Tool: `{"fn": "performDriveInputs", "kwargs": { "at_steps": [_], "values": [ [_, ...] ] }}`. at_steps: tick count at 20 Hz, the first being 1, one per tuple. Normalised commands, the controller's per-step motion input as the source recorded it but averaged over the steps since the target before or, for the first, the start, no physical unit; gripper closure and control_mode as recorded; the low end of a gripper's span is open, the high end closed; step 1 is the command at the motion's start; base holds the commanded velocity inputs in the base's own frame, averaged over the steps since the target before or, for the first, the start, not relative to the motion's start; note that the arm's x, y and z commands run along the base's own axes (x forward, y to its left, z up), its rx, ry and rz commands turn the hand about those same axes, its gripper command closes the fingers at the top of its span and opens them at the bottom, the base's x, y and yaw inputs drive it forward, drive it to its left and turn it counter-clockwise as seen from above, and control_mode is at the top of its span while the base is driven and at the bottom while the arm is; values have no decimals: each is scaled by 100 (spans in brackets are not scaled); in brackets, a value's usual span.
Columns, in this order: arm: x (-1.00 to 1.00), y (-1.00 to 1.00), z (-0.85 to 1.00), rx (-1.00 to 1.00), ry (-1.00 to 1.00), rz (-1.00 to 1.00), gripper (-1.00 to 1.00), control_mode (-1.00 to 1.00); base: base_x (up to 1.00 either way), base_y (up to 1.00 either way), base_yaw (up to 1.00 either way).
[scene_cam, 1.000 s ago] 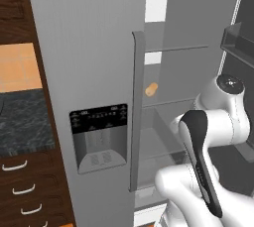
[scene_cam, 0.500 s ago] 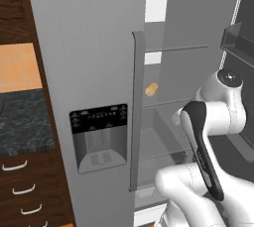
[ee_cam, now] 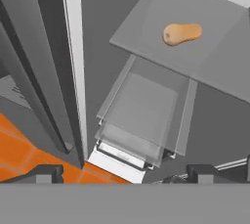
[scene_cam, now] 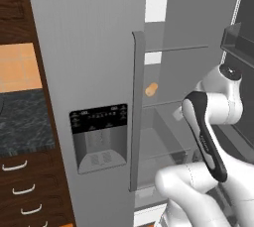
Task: Place one squash and one chicken drumstick in each tupperware on the nearby counter, to pack two identical lunches.
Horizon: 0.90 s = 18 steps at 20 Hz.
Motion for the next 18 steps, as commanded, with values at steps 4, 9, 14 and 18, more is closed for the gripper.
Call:
{"fn": "performDriveInputs", "kwargs": {
  "at_steps": [4, 9, 14, 18],
  "values": [
    [32, 0, 0, -5, -3, 6, -100, -100, 0, 0, 0],
    [28, 0, 0, 0, 0, 0, -100, -100, 0, 0, 0],
    [14, 0, -4, 2, 0, -18, -100, -100, 0, 0, 0],
    [1, -5, -26, 1, -2, -16, -100, -100, 0, 0, 0]
  ]
}}
